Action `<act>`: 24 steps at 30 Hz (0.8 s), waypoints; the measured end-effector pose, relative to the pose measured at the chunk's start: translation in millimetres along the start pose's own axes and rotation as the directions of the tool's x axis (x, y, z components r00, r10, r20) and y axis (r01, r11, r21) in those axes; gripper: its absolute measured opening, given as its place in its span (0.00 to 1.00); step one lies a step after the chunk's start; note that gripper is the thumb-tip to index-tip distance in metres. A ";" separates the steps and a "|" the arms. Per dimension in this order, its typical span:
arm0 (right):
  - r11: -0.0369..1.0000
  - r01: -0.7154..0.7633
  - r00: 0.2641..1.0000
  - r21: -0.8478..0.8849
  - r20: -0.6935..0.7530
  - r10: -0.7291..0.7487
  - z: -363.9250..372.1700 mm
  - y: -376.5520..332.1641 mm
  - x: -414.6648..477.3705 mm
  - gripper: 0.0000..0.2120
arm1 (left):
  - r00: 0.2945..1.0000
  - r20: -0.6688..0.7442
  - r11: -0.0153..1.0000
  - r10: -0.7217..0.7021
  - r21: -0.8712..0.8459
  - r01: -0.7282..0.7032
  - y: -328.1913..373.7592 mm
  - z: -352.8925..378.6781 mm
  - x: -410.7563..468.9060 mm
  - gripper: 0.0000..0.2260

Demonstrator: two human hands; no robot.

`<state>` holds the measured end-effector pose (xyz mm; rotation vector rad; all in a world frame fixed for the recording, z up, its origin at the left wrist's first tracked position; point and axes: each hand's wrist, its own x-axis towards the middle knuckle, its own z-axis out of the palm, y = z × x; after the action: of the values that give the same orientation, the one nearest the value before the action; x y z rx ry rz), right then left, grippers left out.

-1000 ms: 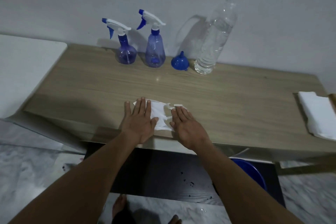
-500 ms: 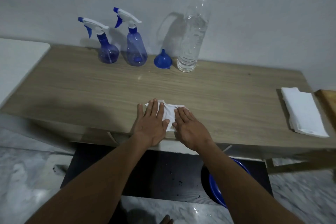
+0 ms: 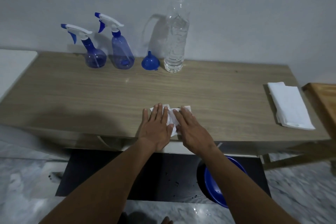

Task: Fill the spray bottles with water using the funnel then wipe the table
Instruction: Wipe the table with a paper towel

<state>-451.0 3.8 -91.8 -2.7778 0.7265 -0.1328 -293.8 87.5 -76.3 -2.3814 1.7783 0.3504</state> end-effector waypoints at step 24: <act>0.995 -0.043 0.985 -0.085 0.165 0.057 -24.9 31.2 -51.6 0.29 | 0.993 -0.055 0.994 0.107 0.019 -0.106 57.4 4.3 -7.8 0.28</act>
<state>-514.4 -2.8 -77.6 -2.8008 0.7732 0.1414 -351.4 79.4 -77.1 -2.3131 1.9306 0.2836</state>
